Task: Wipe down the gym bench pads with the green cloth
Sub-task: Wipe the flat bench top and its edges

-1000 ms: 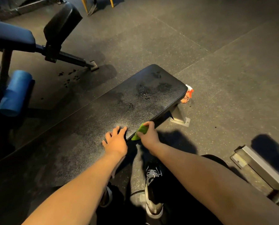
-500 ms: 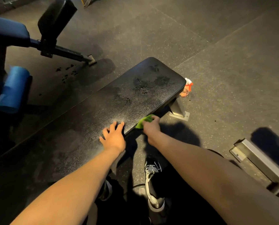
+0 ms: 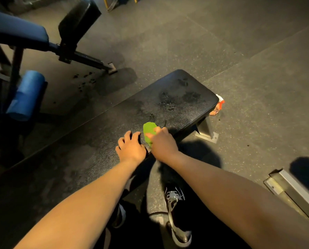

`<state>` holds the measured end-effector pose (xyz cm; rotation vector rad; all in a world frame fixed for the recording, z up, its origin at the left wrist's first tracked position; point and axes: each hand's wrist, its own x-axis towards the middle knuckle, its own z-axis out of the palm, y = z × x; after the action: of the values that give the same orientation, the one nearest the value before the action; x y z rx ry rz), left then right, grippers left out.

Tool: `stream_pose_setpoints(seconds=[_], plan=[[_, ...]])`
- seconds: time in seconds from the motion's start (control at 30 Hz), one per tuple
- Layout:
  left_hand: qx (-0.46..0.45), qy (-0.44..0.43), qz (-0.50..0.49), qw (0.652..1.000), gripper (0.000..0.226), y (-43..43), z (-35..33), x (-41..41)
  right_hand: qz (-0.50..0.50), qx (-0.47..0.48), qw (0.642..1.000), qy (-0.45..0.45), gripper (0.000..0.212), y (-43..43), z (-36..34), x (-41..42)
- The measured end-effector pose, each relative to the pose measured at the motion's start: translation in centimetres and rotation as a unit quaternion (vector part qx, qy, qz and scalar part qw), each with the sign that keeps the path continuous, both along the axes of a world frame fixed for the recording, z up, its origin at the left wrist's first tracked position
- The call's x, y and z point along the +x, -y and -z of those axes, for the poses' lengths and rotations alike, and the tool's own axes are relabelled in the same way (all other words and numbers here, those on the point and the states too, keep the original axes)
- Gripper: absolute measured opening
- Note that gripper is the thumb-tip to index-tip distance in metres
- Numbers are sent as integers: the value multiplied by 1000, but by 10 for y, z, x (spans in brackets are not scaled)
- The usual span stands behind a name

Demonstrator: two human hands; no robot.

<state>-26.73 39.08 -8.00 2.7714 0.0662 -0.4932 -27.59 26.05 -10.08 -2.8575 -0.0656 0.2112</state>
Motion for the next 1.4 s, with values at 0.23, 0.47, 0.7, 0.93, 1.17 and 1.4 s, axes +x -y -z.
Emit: stream_pose_setpoints(seconds=[0.23,0.47,0.7,0.93,1.17,1.4], plan=[[-17,-33,-46,998,66,0,25,22,166,-8,986,22,53,67,3,70],[22,-55,-36,998,69,4,26,22,-71,57,996,9,67,-3,8,59],[-8,-62,-63,996,70,3,26,13,-141,-31,990,1,70,19,0,75],[2,-119,-50,992,71,10,8,18,109,32,993,-11,65,63,-4,51],[26,-124,-46,991,69,10,3,16,-113,54,992,-20,67,45,2,13],[38,-117,-5,992,78,36,-1,-3,156,85,984,6,75,89,15,23]])
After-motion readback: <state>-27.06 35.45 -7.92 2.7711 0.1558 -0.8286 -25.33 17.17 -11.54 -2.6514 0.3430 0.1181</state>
